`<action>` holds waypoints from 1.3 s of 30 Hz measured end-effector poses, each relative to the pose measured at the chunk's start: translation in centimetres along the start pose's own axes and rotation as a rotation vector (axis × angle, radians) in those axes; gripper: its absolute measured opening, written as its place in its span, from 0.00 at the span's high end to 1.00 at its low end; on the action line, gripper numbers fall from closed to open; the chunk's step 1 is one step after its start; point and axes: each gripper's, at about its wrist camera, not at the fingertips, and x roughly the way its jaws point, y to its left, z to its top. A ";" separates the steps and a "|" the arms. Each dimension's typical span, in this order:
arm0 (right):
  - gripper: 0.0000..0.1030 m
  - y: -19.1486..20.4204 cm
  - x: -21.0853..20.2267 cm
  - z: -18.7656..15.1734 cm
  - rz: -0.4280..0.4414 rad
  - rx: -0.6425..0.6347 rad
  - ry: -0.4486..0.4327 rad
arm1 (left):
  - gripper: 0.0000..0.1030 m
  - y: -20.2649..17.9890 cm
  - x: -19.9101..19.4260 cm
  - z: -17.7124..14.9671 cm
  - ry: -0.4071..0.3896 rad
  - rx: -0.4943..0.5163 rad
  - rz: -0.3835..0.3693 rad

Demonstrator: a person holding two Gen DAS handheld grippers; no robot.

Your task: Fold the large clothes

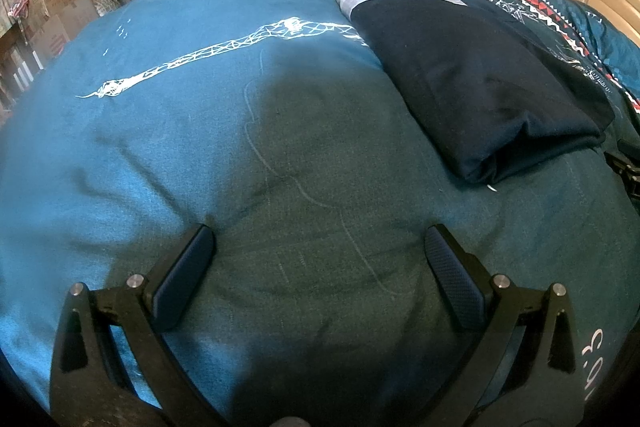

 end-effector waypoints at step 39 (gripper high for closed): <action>0.00 0.2 0.2 0.8 -0.003 -0.031 0.066 | 0.00 0.1 0.6 1.4 0.095 -0.013 0.000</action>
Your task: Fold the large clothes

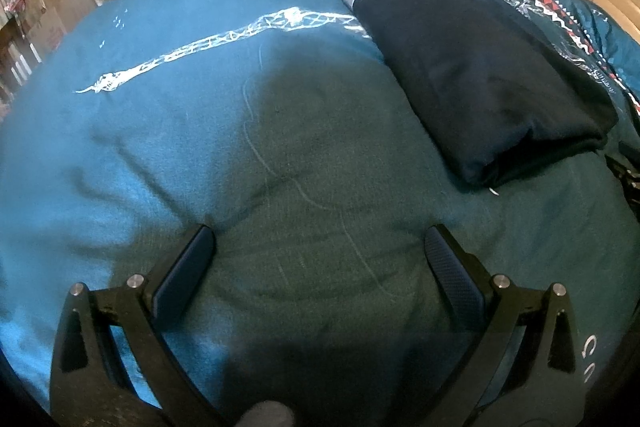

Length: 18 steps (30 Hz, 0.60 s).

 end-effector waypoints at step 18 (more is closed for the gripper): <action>0.00 1.1 -0.5 -0.4 0.011 0.138 0.184 | 0.00 0.0 0.4 -0.3 -0.069 -0.101 0.047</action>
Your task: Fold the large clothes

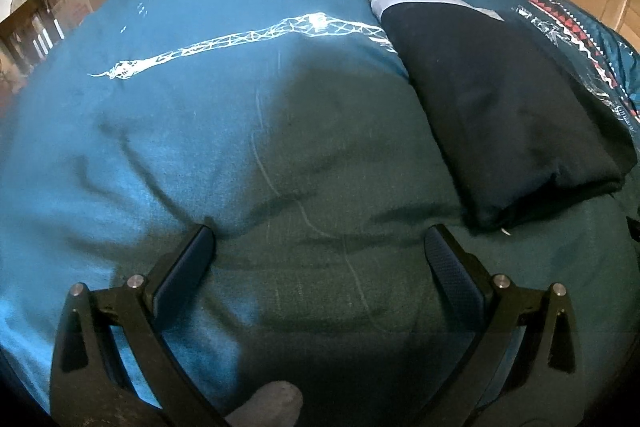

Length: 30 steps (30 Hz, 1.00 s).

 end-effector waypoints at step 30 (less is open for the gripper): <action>0.00 -0.6 -0.9 -0.5 0.047 0.051 -0.093 | 0.00 -0.1 -0.8 1.2 -0.025 -0.008 -0.003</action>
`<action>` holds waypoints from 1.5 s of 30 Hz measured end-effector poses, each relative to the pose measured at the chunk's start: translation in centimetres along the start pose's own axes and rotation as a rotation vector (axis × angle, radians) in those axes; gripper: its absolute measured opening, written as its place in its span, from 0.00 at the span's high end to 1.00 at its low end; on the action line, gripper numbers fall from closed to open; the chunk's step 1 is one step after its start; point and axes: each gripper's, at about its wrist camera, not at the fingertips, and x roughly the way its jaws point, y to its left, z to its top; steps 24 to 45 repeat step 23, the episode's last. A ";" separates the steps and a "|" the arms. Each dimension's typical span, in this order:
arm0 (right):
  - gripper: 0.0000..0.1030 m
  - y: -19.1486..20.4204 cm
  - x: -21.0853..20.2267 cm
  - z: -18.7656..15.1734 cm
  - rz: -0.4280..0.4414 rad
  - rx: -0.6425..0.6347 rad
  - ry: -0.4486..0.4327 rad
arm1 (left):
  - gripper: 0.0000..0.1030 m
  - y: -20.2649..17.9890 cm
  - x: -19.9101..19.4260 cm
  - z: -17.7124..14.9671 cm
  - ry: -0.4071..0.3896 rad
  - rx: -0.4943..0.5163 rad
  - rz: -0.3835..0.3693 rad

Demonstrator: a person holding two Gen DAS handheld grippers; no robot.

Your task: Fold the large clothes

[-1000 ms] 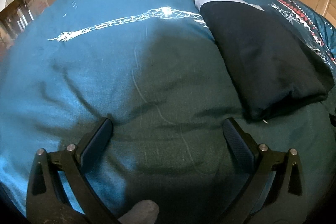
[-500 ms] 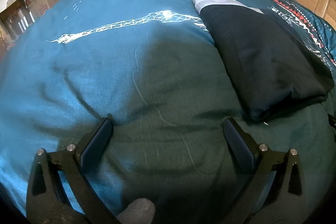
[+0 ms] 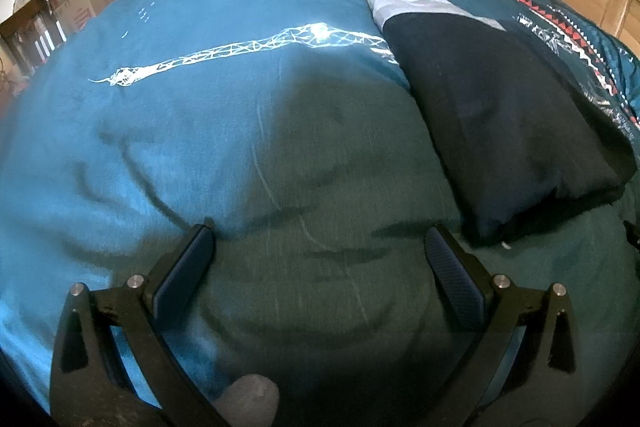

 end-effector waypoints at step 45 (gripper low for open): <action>0.00 12.2 -27.2 4.9 0.049 -0.103 -0.464 | 0.00 -3.3 -27.7 2.3 -0.674 0.093 -0.001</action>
